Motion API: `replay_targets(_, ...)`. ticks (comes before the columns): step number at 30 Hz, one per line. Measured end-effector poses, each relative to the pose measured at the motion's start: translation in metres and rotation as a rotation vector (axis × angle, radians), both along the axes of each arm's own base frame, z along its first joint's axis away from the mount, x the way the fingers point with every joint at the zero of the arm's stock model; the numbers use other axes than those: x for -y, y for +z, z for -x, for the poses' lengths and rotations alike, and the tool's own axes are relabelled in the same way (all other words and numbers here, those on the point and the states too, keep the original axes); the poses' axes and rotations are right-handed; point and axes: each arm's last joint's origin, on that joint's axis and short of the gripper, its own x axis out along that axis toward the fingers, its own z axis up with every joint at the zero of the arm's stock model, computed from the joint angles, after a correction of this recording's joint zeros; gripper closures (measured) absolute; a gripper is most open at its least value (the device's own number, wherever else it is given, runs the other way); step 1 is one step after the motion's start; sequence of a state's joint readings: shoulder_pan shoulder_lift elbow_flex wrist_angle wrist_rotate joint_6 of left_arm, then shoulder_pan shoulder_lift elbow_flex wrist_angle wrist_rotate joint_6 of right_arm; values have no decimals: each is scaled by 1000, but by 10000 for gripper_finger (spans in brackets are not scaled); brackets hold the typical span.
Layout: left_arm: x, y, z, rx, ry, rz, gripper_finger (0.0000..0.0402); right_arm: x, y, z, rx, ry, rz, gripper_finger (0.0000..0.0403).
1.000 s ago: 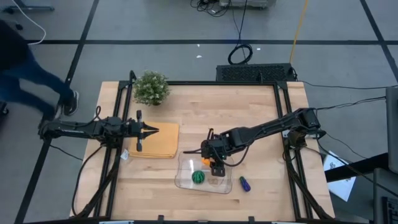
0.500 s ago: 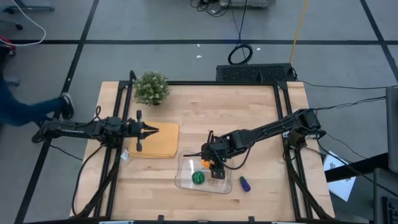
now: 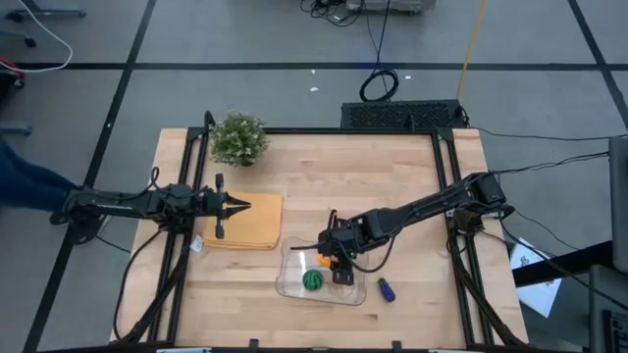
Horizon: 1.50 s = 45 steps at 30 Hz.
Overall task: Pick and placing Produce into tupperware
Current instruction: Put the light orange croissant into the transparent bin
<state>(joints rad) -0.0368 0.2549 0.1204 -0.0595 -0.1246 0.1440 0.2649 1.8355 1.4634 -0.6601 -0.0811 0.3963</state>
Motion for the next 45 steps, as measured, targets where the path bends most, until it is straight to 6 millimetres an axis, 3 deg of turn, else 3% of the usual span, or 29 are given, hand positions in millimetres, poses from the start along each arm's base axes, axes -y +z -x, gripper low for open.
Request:
replay_targets(14,0,0,0,0,0,4,369,-3,-4,-1,26,-1,-12,188)
replay_targets(21,0,-1,0,-8,1,8,369,-3,-22,5,12,-22,-22,188)
replay_targets(45,0,-2,0,-17,4,17,369,-2,-38,8,9,-47,-30,188)
